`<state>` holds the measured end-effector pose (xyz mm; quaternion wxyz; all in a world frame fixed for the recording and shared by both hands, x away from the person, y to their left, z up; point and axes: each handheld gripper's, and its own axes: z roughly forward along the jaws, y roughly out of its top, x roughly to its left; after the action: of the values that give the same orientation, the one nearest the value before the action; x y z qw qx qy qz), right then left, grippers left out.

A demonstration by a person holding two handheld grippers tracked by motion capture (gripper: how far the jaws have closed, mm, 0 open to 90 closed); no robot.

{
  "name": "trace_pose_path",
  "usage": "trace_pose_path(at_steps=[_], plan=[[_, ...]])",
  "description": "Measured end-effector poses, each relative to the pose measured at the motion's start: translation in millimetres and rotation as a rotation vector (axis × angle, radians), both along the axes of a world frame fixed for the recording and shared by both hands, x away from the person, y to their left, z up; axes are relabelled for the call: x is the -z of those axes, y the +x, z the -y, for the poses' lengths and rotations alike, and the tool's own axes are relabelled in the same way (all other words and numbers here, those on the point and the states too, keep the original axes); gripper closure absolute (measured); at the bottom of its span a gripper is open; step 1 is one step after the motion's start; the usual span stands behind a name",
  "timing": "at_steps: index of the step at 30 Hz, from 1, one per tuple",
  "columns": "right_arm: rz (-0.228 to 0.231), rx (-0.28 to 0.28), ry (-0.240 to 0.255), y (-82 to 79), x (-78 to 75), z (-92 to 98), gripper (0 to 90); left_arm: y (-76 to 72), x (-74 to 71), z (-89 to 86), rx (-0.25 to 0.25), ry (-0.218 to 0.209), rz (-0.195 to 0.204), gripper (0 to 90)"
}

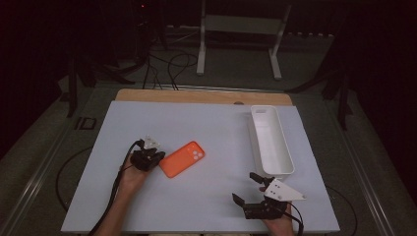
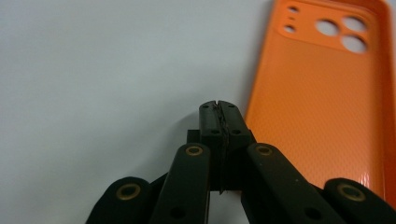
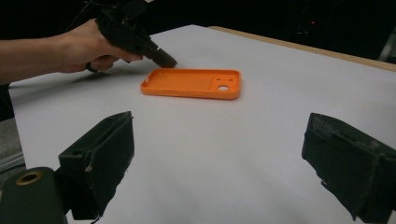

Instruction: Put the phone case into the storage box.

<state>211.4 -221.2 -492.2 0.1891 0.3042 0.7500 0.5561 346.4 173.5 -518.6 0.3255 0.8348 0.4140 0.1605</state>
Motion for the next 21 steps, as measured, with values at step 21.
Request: trace_pose_path(at_steps=[21], plan=[[0.010, 0.009, 0.004, 0.0, -0.1, 1.2, 9.3, -22.1, -21.8, -5.4, 0.006, -0.114, 0.096, 84.0]])
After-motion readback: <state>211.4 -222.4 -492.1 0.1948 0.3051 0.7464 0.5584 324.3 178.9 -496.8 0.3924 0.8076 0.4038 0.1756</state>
